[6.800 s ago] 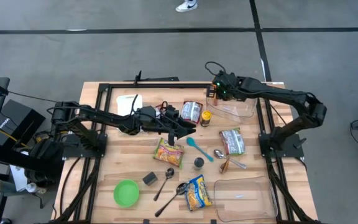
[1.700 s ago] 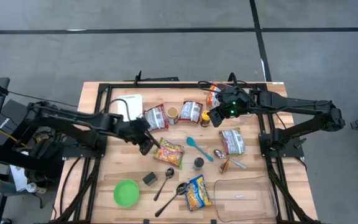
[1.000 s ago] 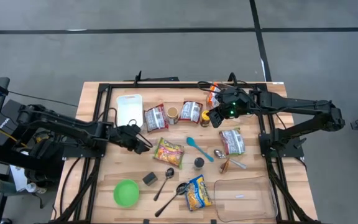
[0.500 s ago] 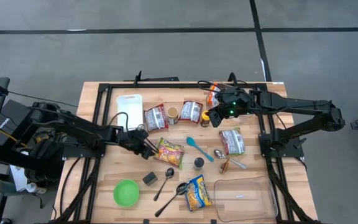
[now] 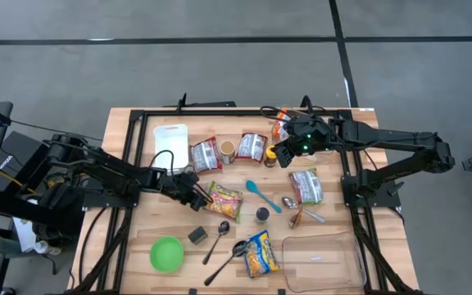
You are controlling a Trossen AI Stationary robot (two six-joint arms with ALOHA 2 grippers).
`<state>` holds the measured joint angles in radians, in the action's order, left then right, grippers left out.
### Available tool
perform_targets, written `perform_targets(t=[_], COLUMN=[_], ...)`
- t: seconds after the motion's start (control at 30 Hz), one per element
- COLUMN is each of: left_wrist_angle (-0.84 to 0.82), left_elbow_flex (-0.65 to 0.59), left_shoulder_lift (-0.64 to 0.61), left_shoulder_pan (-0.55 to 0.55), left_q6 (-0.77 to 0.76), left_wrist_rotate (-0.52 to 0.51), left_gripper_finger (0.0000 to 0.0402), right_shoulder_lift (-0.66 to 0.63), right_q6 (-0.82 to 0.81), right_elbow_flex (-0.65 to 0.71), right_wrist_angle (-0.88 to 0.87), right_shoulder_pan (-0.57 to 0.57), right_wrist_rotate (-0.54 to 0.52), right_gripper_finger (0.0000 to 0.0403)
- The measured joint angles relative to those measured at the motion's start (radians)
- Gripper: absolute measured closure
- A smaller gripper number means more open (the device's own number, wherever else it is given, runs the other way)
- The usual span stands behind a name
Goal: Pick & Place Food Item
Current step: Put the left green noodle pack into the top transparent bin
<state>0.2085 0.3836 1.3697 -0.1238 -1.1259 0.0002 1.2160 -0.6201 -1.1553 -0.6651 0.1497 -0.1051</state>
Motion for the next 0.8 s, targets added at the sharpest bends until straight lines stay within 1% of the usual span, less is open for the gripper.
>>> perform_targets(t=[0.13, 0.47, 0.67, 0.8], left_wrist_angle=[0.005, 0.01, 0.009, 0.025], left_elbow_flex=[0.0, 0.0, 0.0, 0.0], left_shoulder_lift=[0.0, 0.0, 0.008, 0.042], left_shoulder_pan=[0.0, 0.0, 0.0, 0.0], left_q6=[0.048, 0.056, 0.056, 0.056], left_wrist_rotate=[-0.017, -0.035, -0.033, -0.012], left_gripper_finger=[0.0262, 0.0262, 0.0262, 0.0262], right_shoulder_lift=[0.0, 0.0, 0.0, 0.0], right_q6=[0.0, 0.0, 0.0, 0.0], right_elbow_flex=[0.0, 0.0, 0.0, 0.0], right_wrist_angle=[0.0, 0.0, 0.001, 0.002], right_shoulder_pan=[0.0, 0.0, 0.0, 0.0], right_wrist_rotate=[0.0, 0.0, 0.0, 0.0], right_gripper_finger=[0.0295, 0.0295, 0.0295, 0.0295])
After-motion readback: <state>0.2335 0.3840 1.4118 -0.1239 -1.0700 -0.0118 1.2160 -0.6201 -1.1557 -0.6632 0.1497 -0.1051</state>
